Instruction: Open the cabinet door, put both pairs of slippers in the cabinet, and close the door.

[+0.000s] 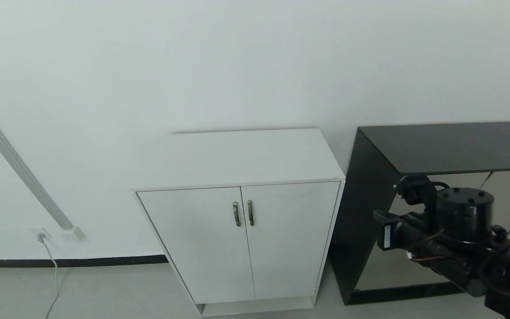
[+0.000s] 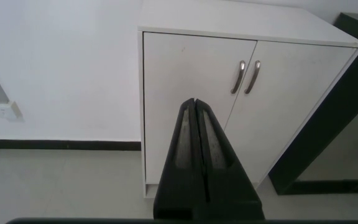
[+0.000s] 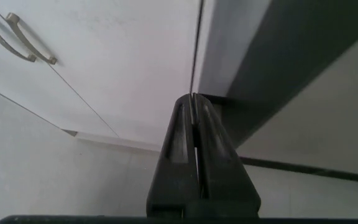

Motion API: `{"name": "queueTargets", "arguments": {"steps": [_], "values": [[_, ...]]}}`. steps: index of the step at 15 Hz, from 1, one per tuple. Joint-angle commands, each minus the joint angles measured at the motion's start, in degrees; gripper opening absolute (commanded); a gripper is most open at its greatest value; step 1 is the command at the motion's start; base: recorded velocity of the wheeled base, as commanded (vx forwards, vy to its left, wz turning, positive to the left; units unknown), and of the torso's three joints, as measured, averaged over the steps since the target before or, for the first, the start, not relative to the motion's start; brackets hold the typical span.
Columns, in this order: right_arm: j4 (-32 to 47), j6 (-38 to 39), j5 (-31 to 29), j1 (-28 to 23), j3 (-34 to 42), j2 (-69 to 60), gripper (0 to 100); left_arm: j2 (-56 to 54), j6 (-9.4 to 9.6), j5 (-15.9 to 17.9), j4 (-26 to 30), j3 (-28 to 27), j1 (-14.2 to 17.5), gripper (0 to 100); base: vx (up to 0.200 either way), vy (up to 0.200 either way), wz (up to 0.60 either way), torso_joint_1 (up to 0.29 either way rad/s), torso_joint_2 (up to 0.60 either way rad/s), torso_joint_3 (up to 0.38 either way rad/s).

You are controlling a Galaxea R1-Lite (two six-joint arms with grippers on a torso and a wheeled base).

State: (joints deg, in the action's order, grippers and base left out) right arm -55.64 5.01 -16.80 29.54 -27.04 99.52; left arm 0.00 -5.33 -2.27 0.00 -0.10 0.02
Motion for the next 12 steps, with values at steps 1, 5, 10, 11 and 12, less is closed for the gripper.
{"name": "queueTargets", "arguments": {"steps": [1, 5, 10, 11, 12], "values": [[0.0, 0.0, -0.25, -0.27, 6.65, -8.47, 0, 0.0, -0.03, -0.02, 0.0, 0.01, -0.02, 0, 0.0, 0.0, 0.0, 0.0, 0.0, 0.0], [0.18, 0.0, -0.16, -0.27, 15.35, -19.81, 0, 0.0, -0.03, -0.02, 0.0, 0.01, 0.06, 0, 0.0, 0.0, 0.0, 0.0, 0.0, 0.0], [3.34, 0.0, -0.25, -0.62, 23.7, -31.67, 0, 0.0, -0.03, -0.02, 0.0, 0.01, 0.06, 0, 0.0, 0.0, 0.0, 0.0, 0.0, 0.0], [5.36, -0.09, -0.16, -0.89, 24.93, -34.66, 0, 0.0, -0.03, -0.02, 0.0, 0.01, -0.02, 0, 0.0, 0.0, 0.0, 0.0, 0.0, 0.0], [7.21, 0.0, -0.16, -0.89, 25.37, -36.42, 0, 0.0, -0.03, -0.02, 0.0, 0.01, -0.02, 0, 0.0, 0.0, 0.0, 0.0, 0.0, 0.0]]}}
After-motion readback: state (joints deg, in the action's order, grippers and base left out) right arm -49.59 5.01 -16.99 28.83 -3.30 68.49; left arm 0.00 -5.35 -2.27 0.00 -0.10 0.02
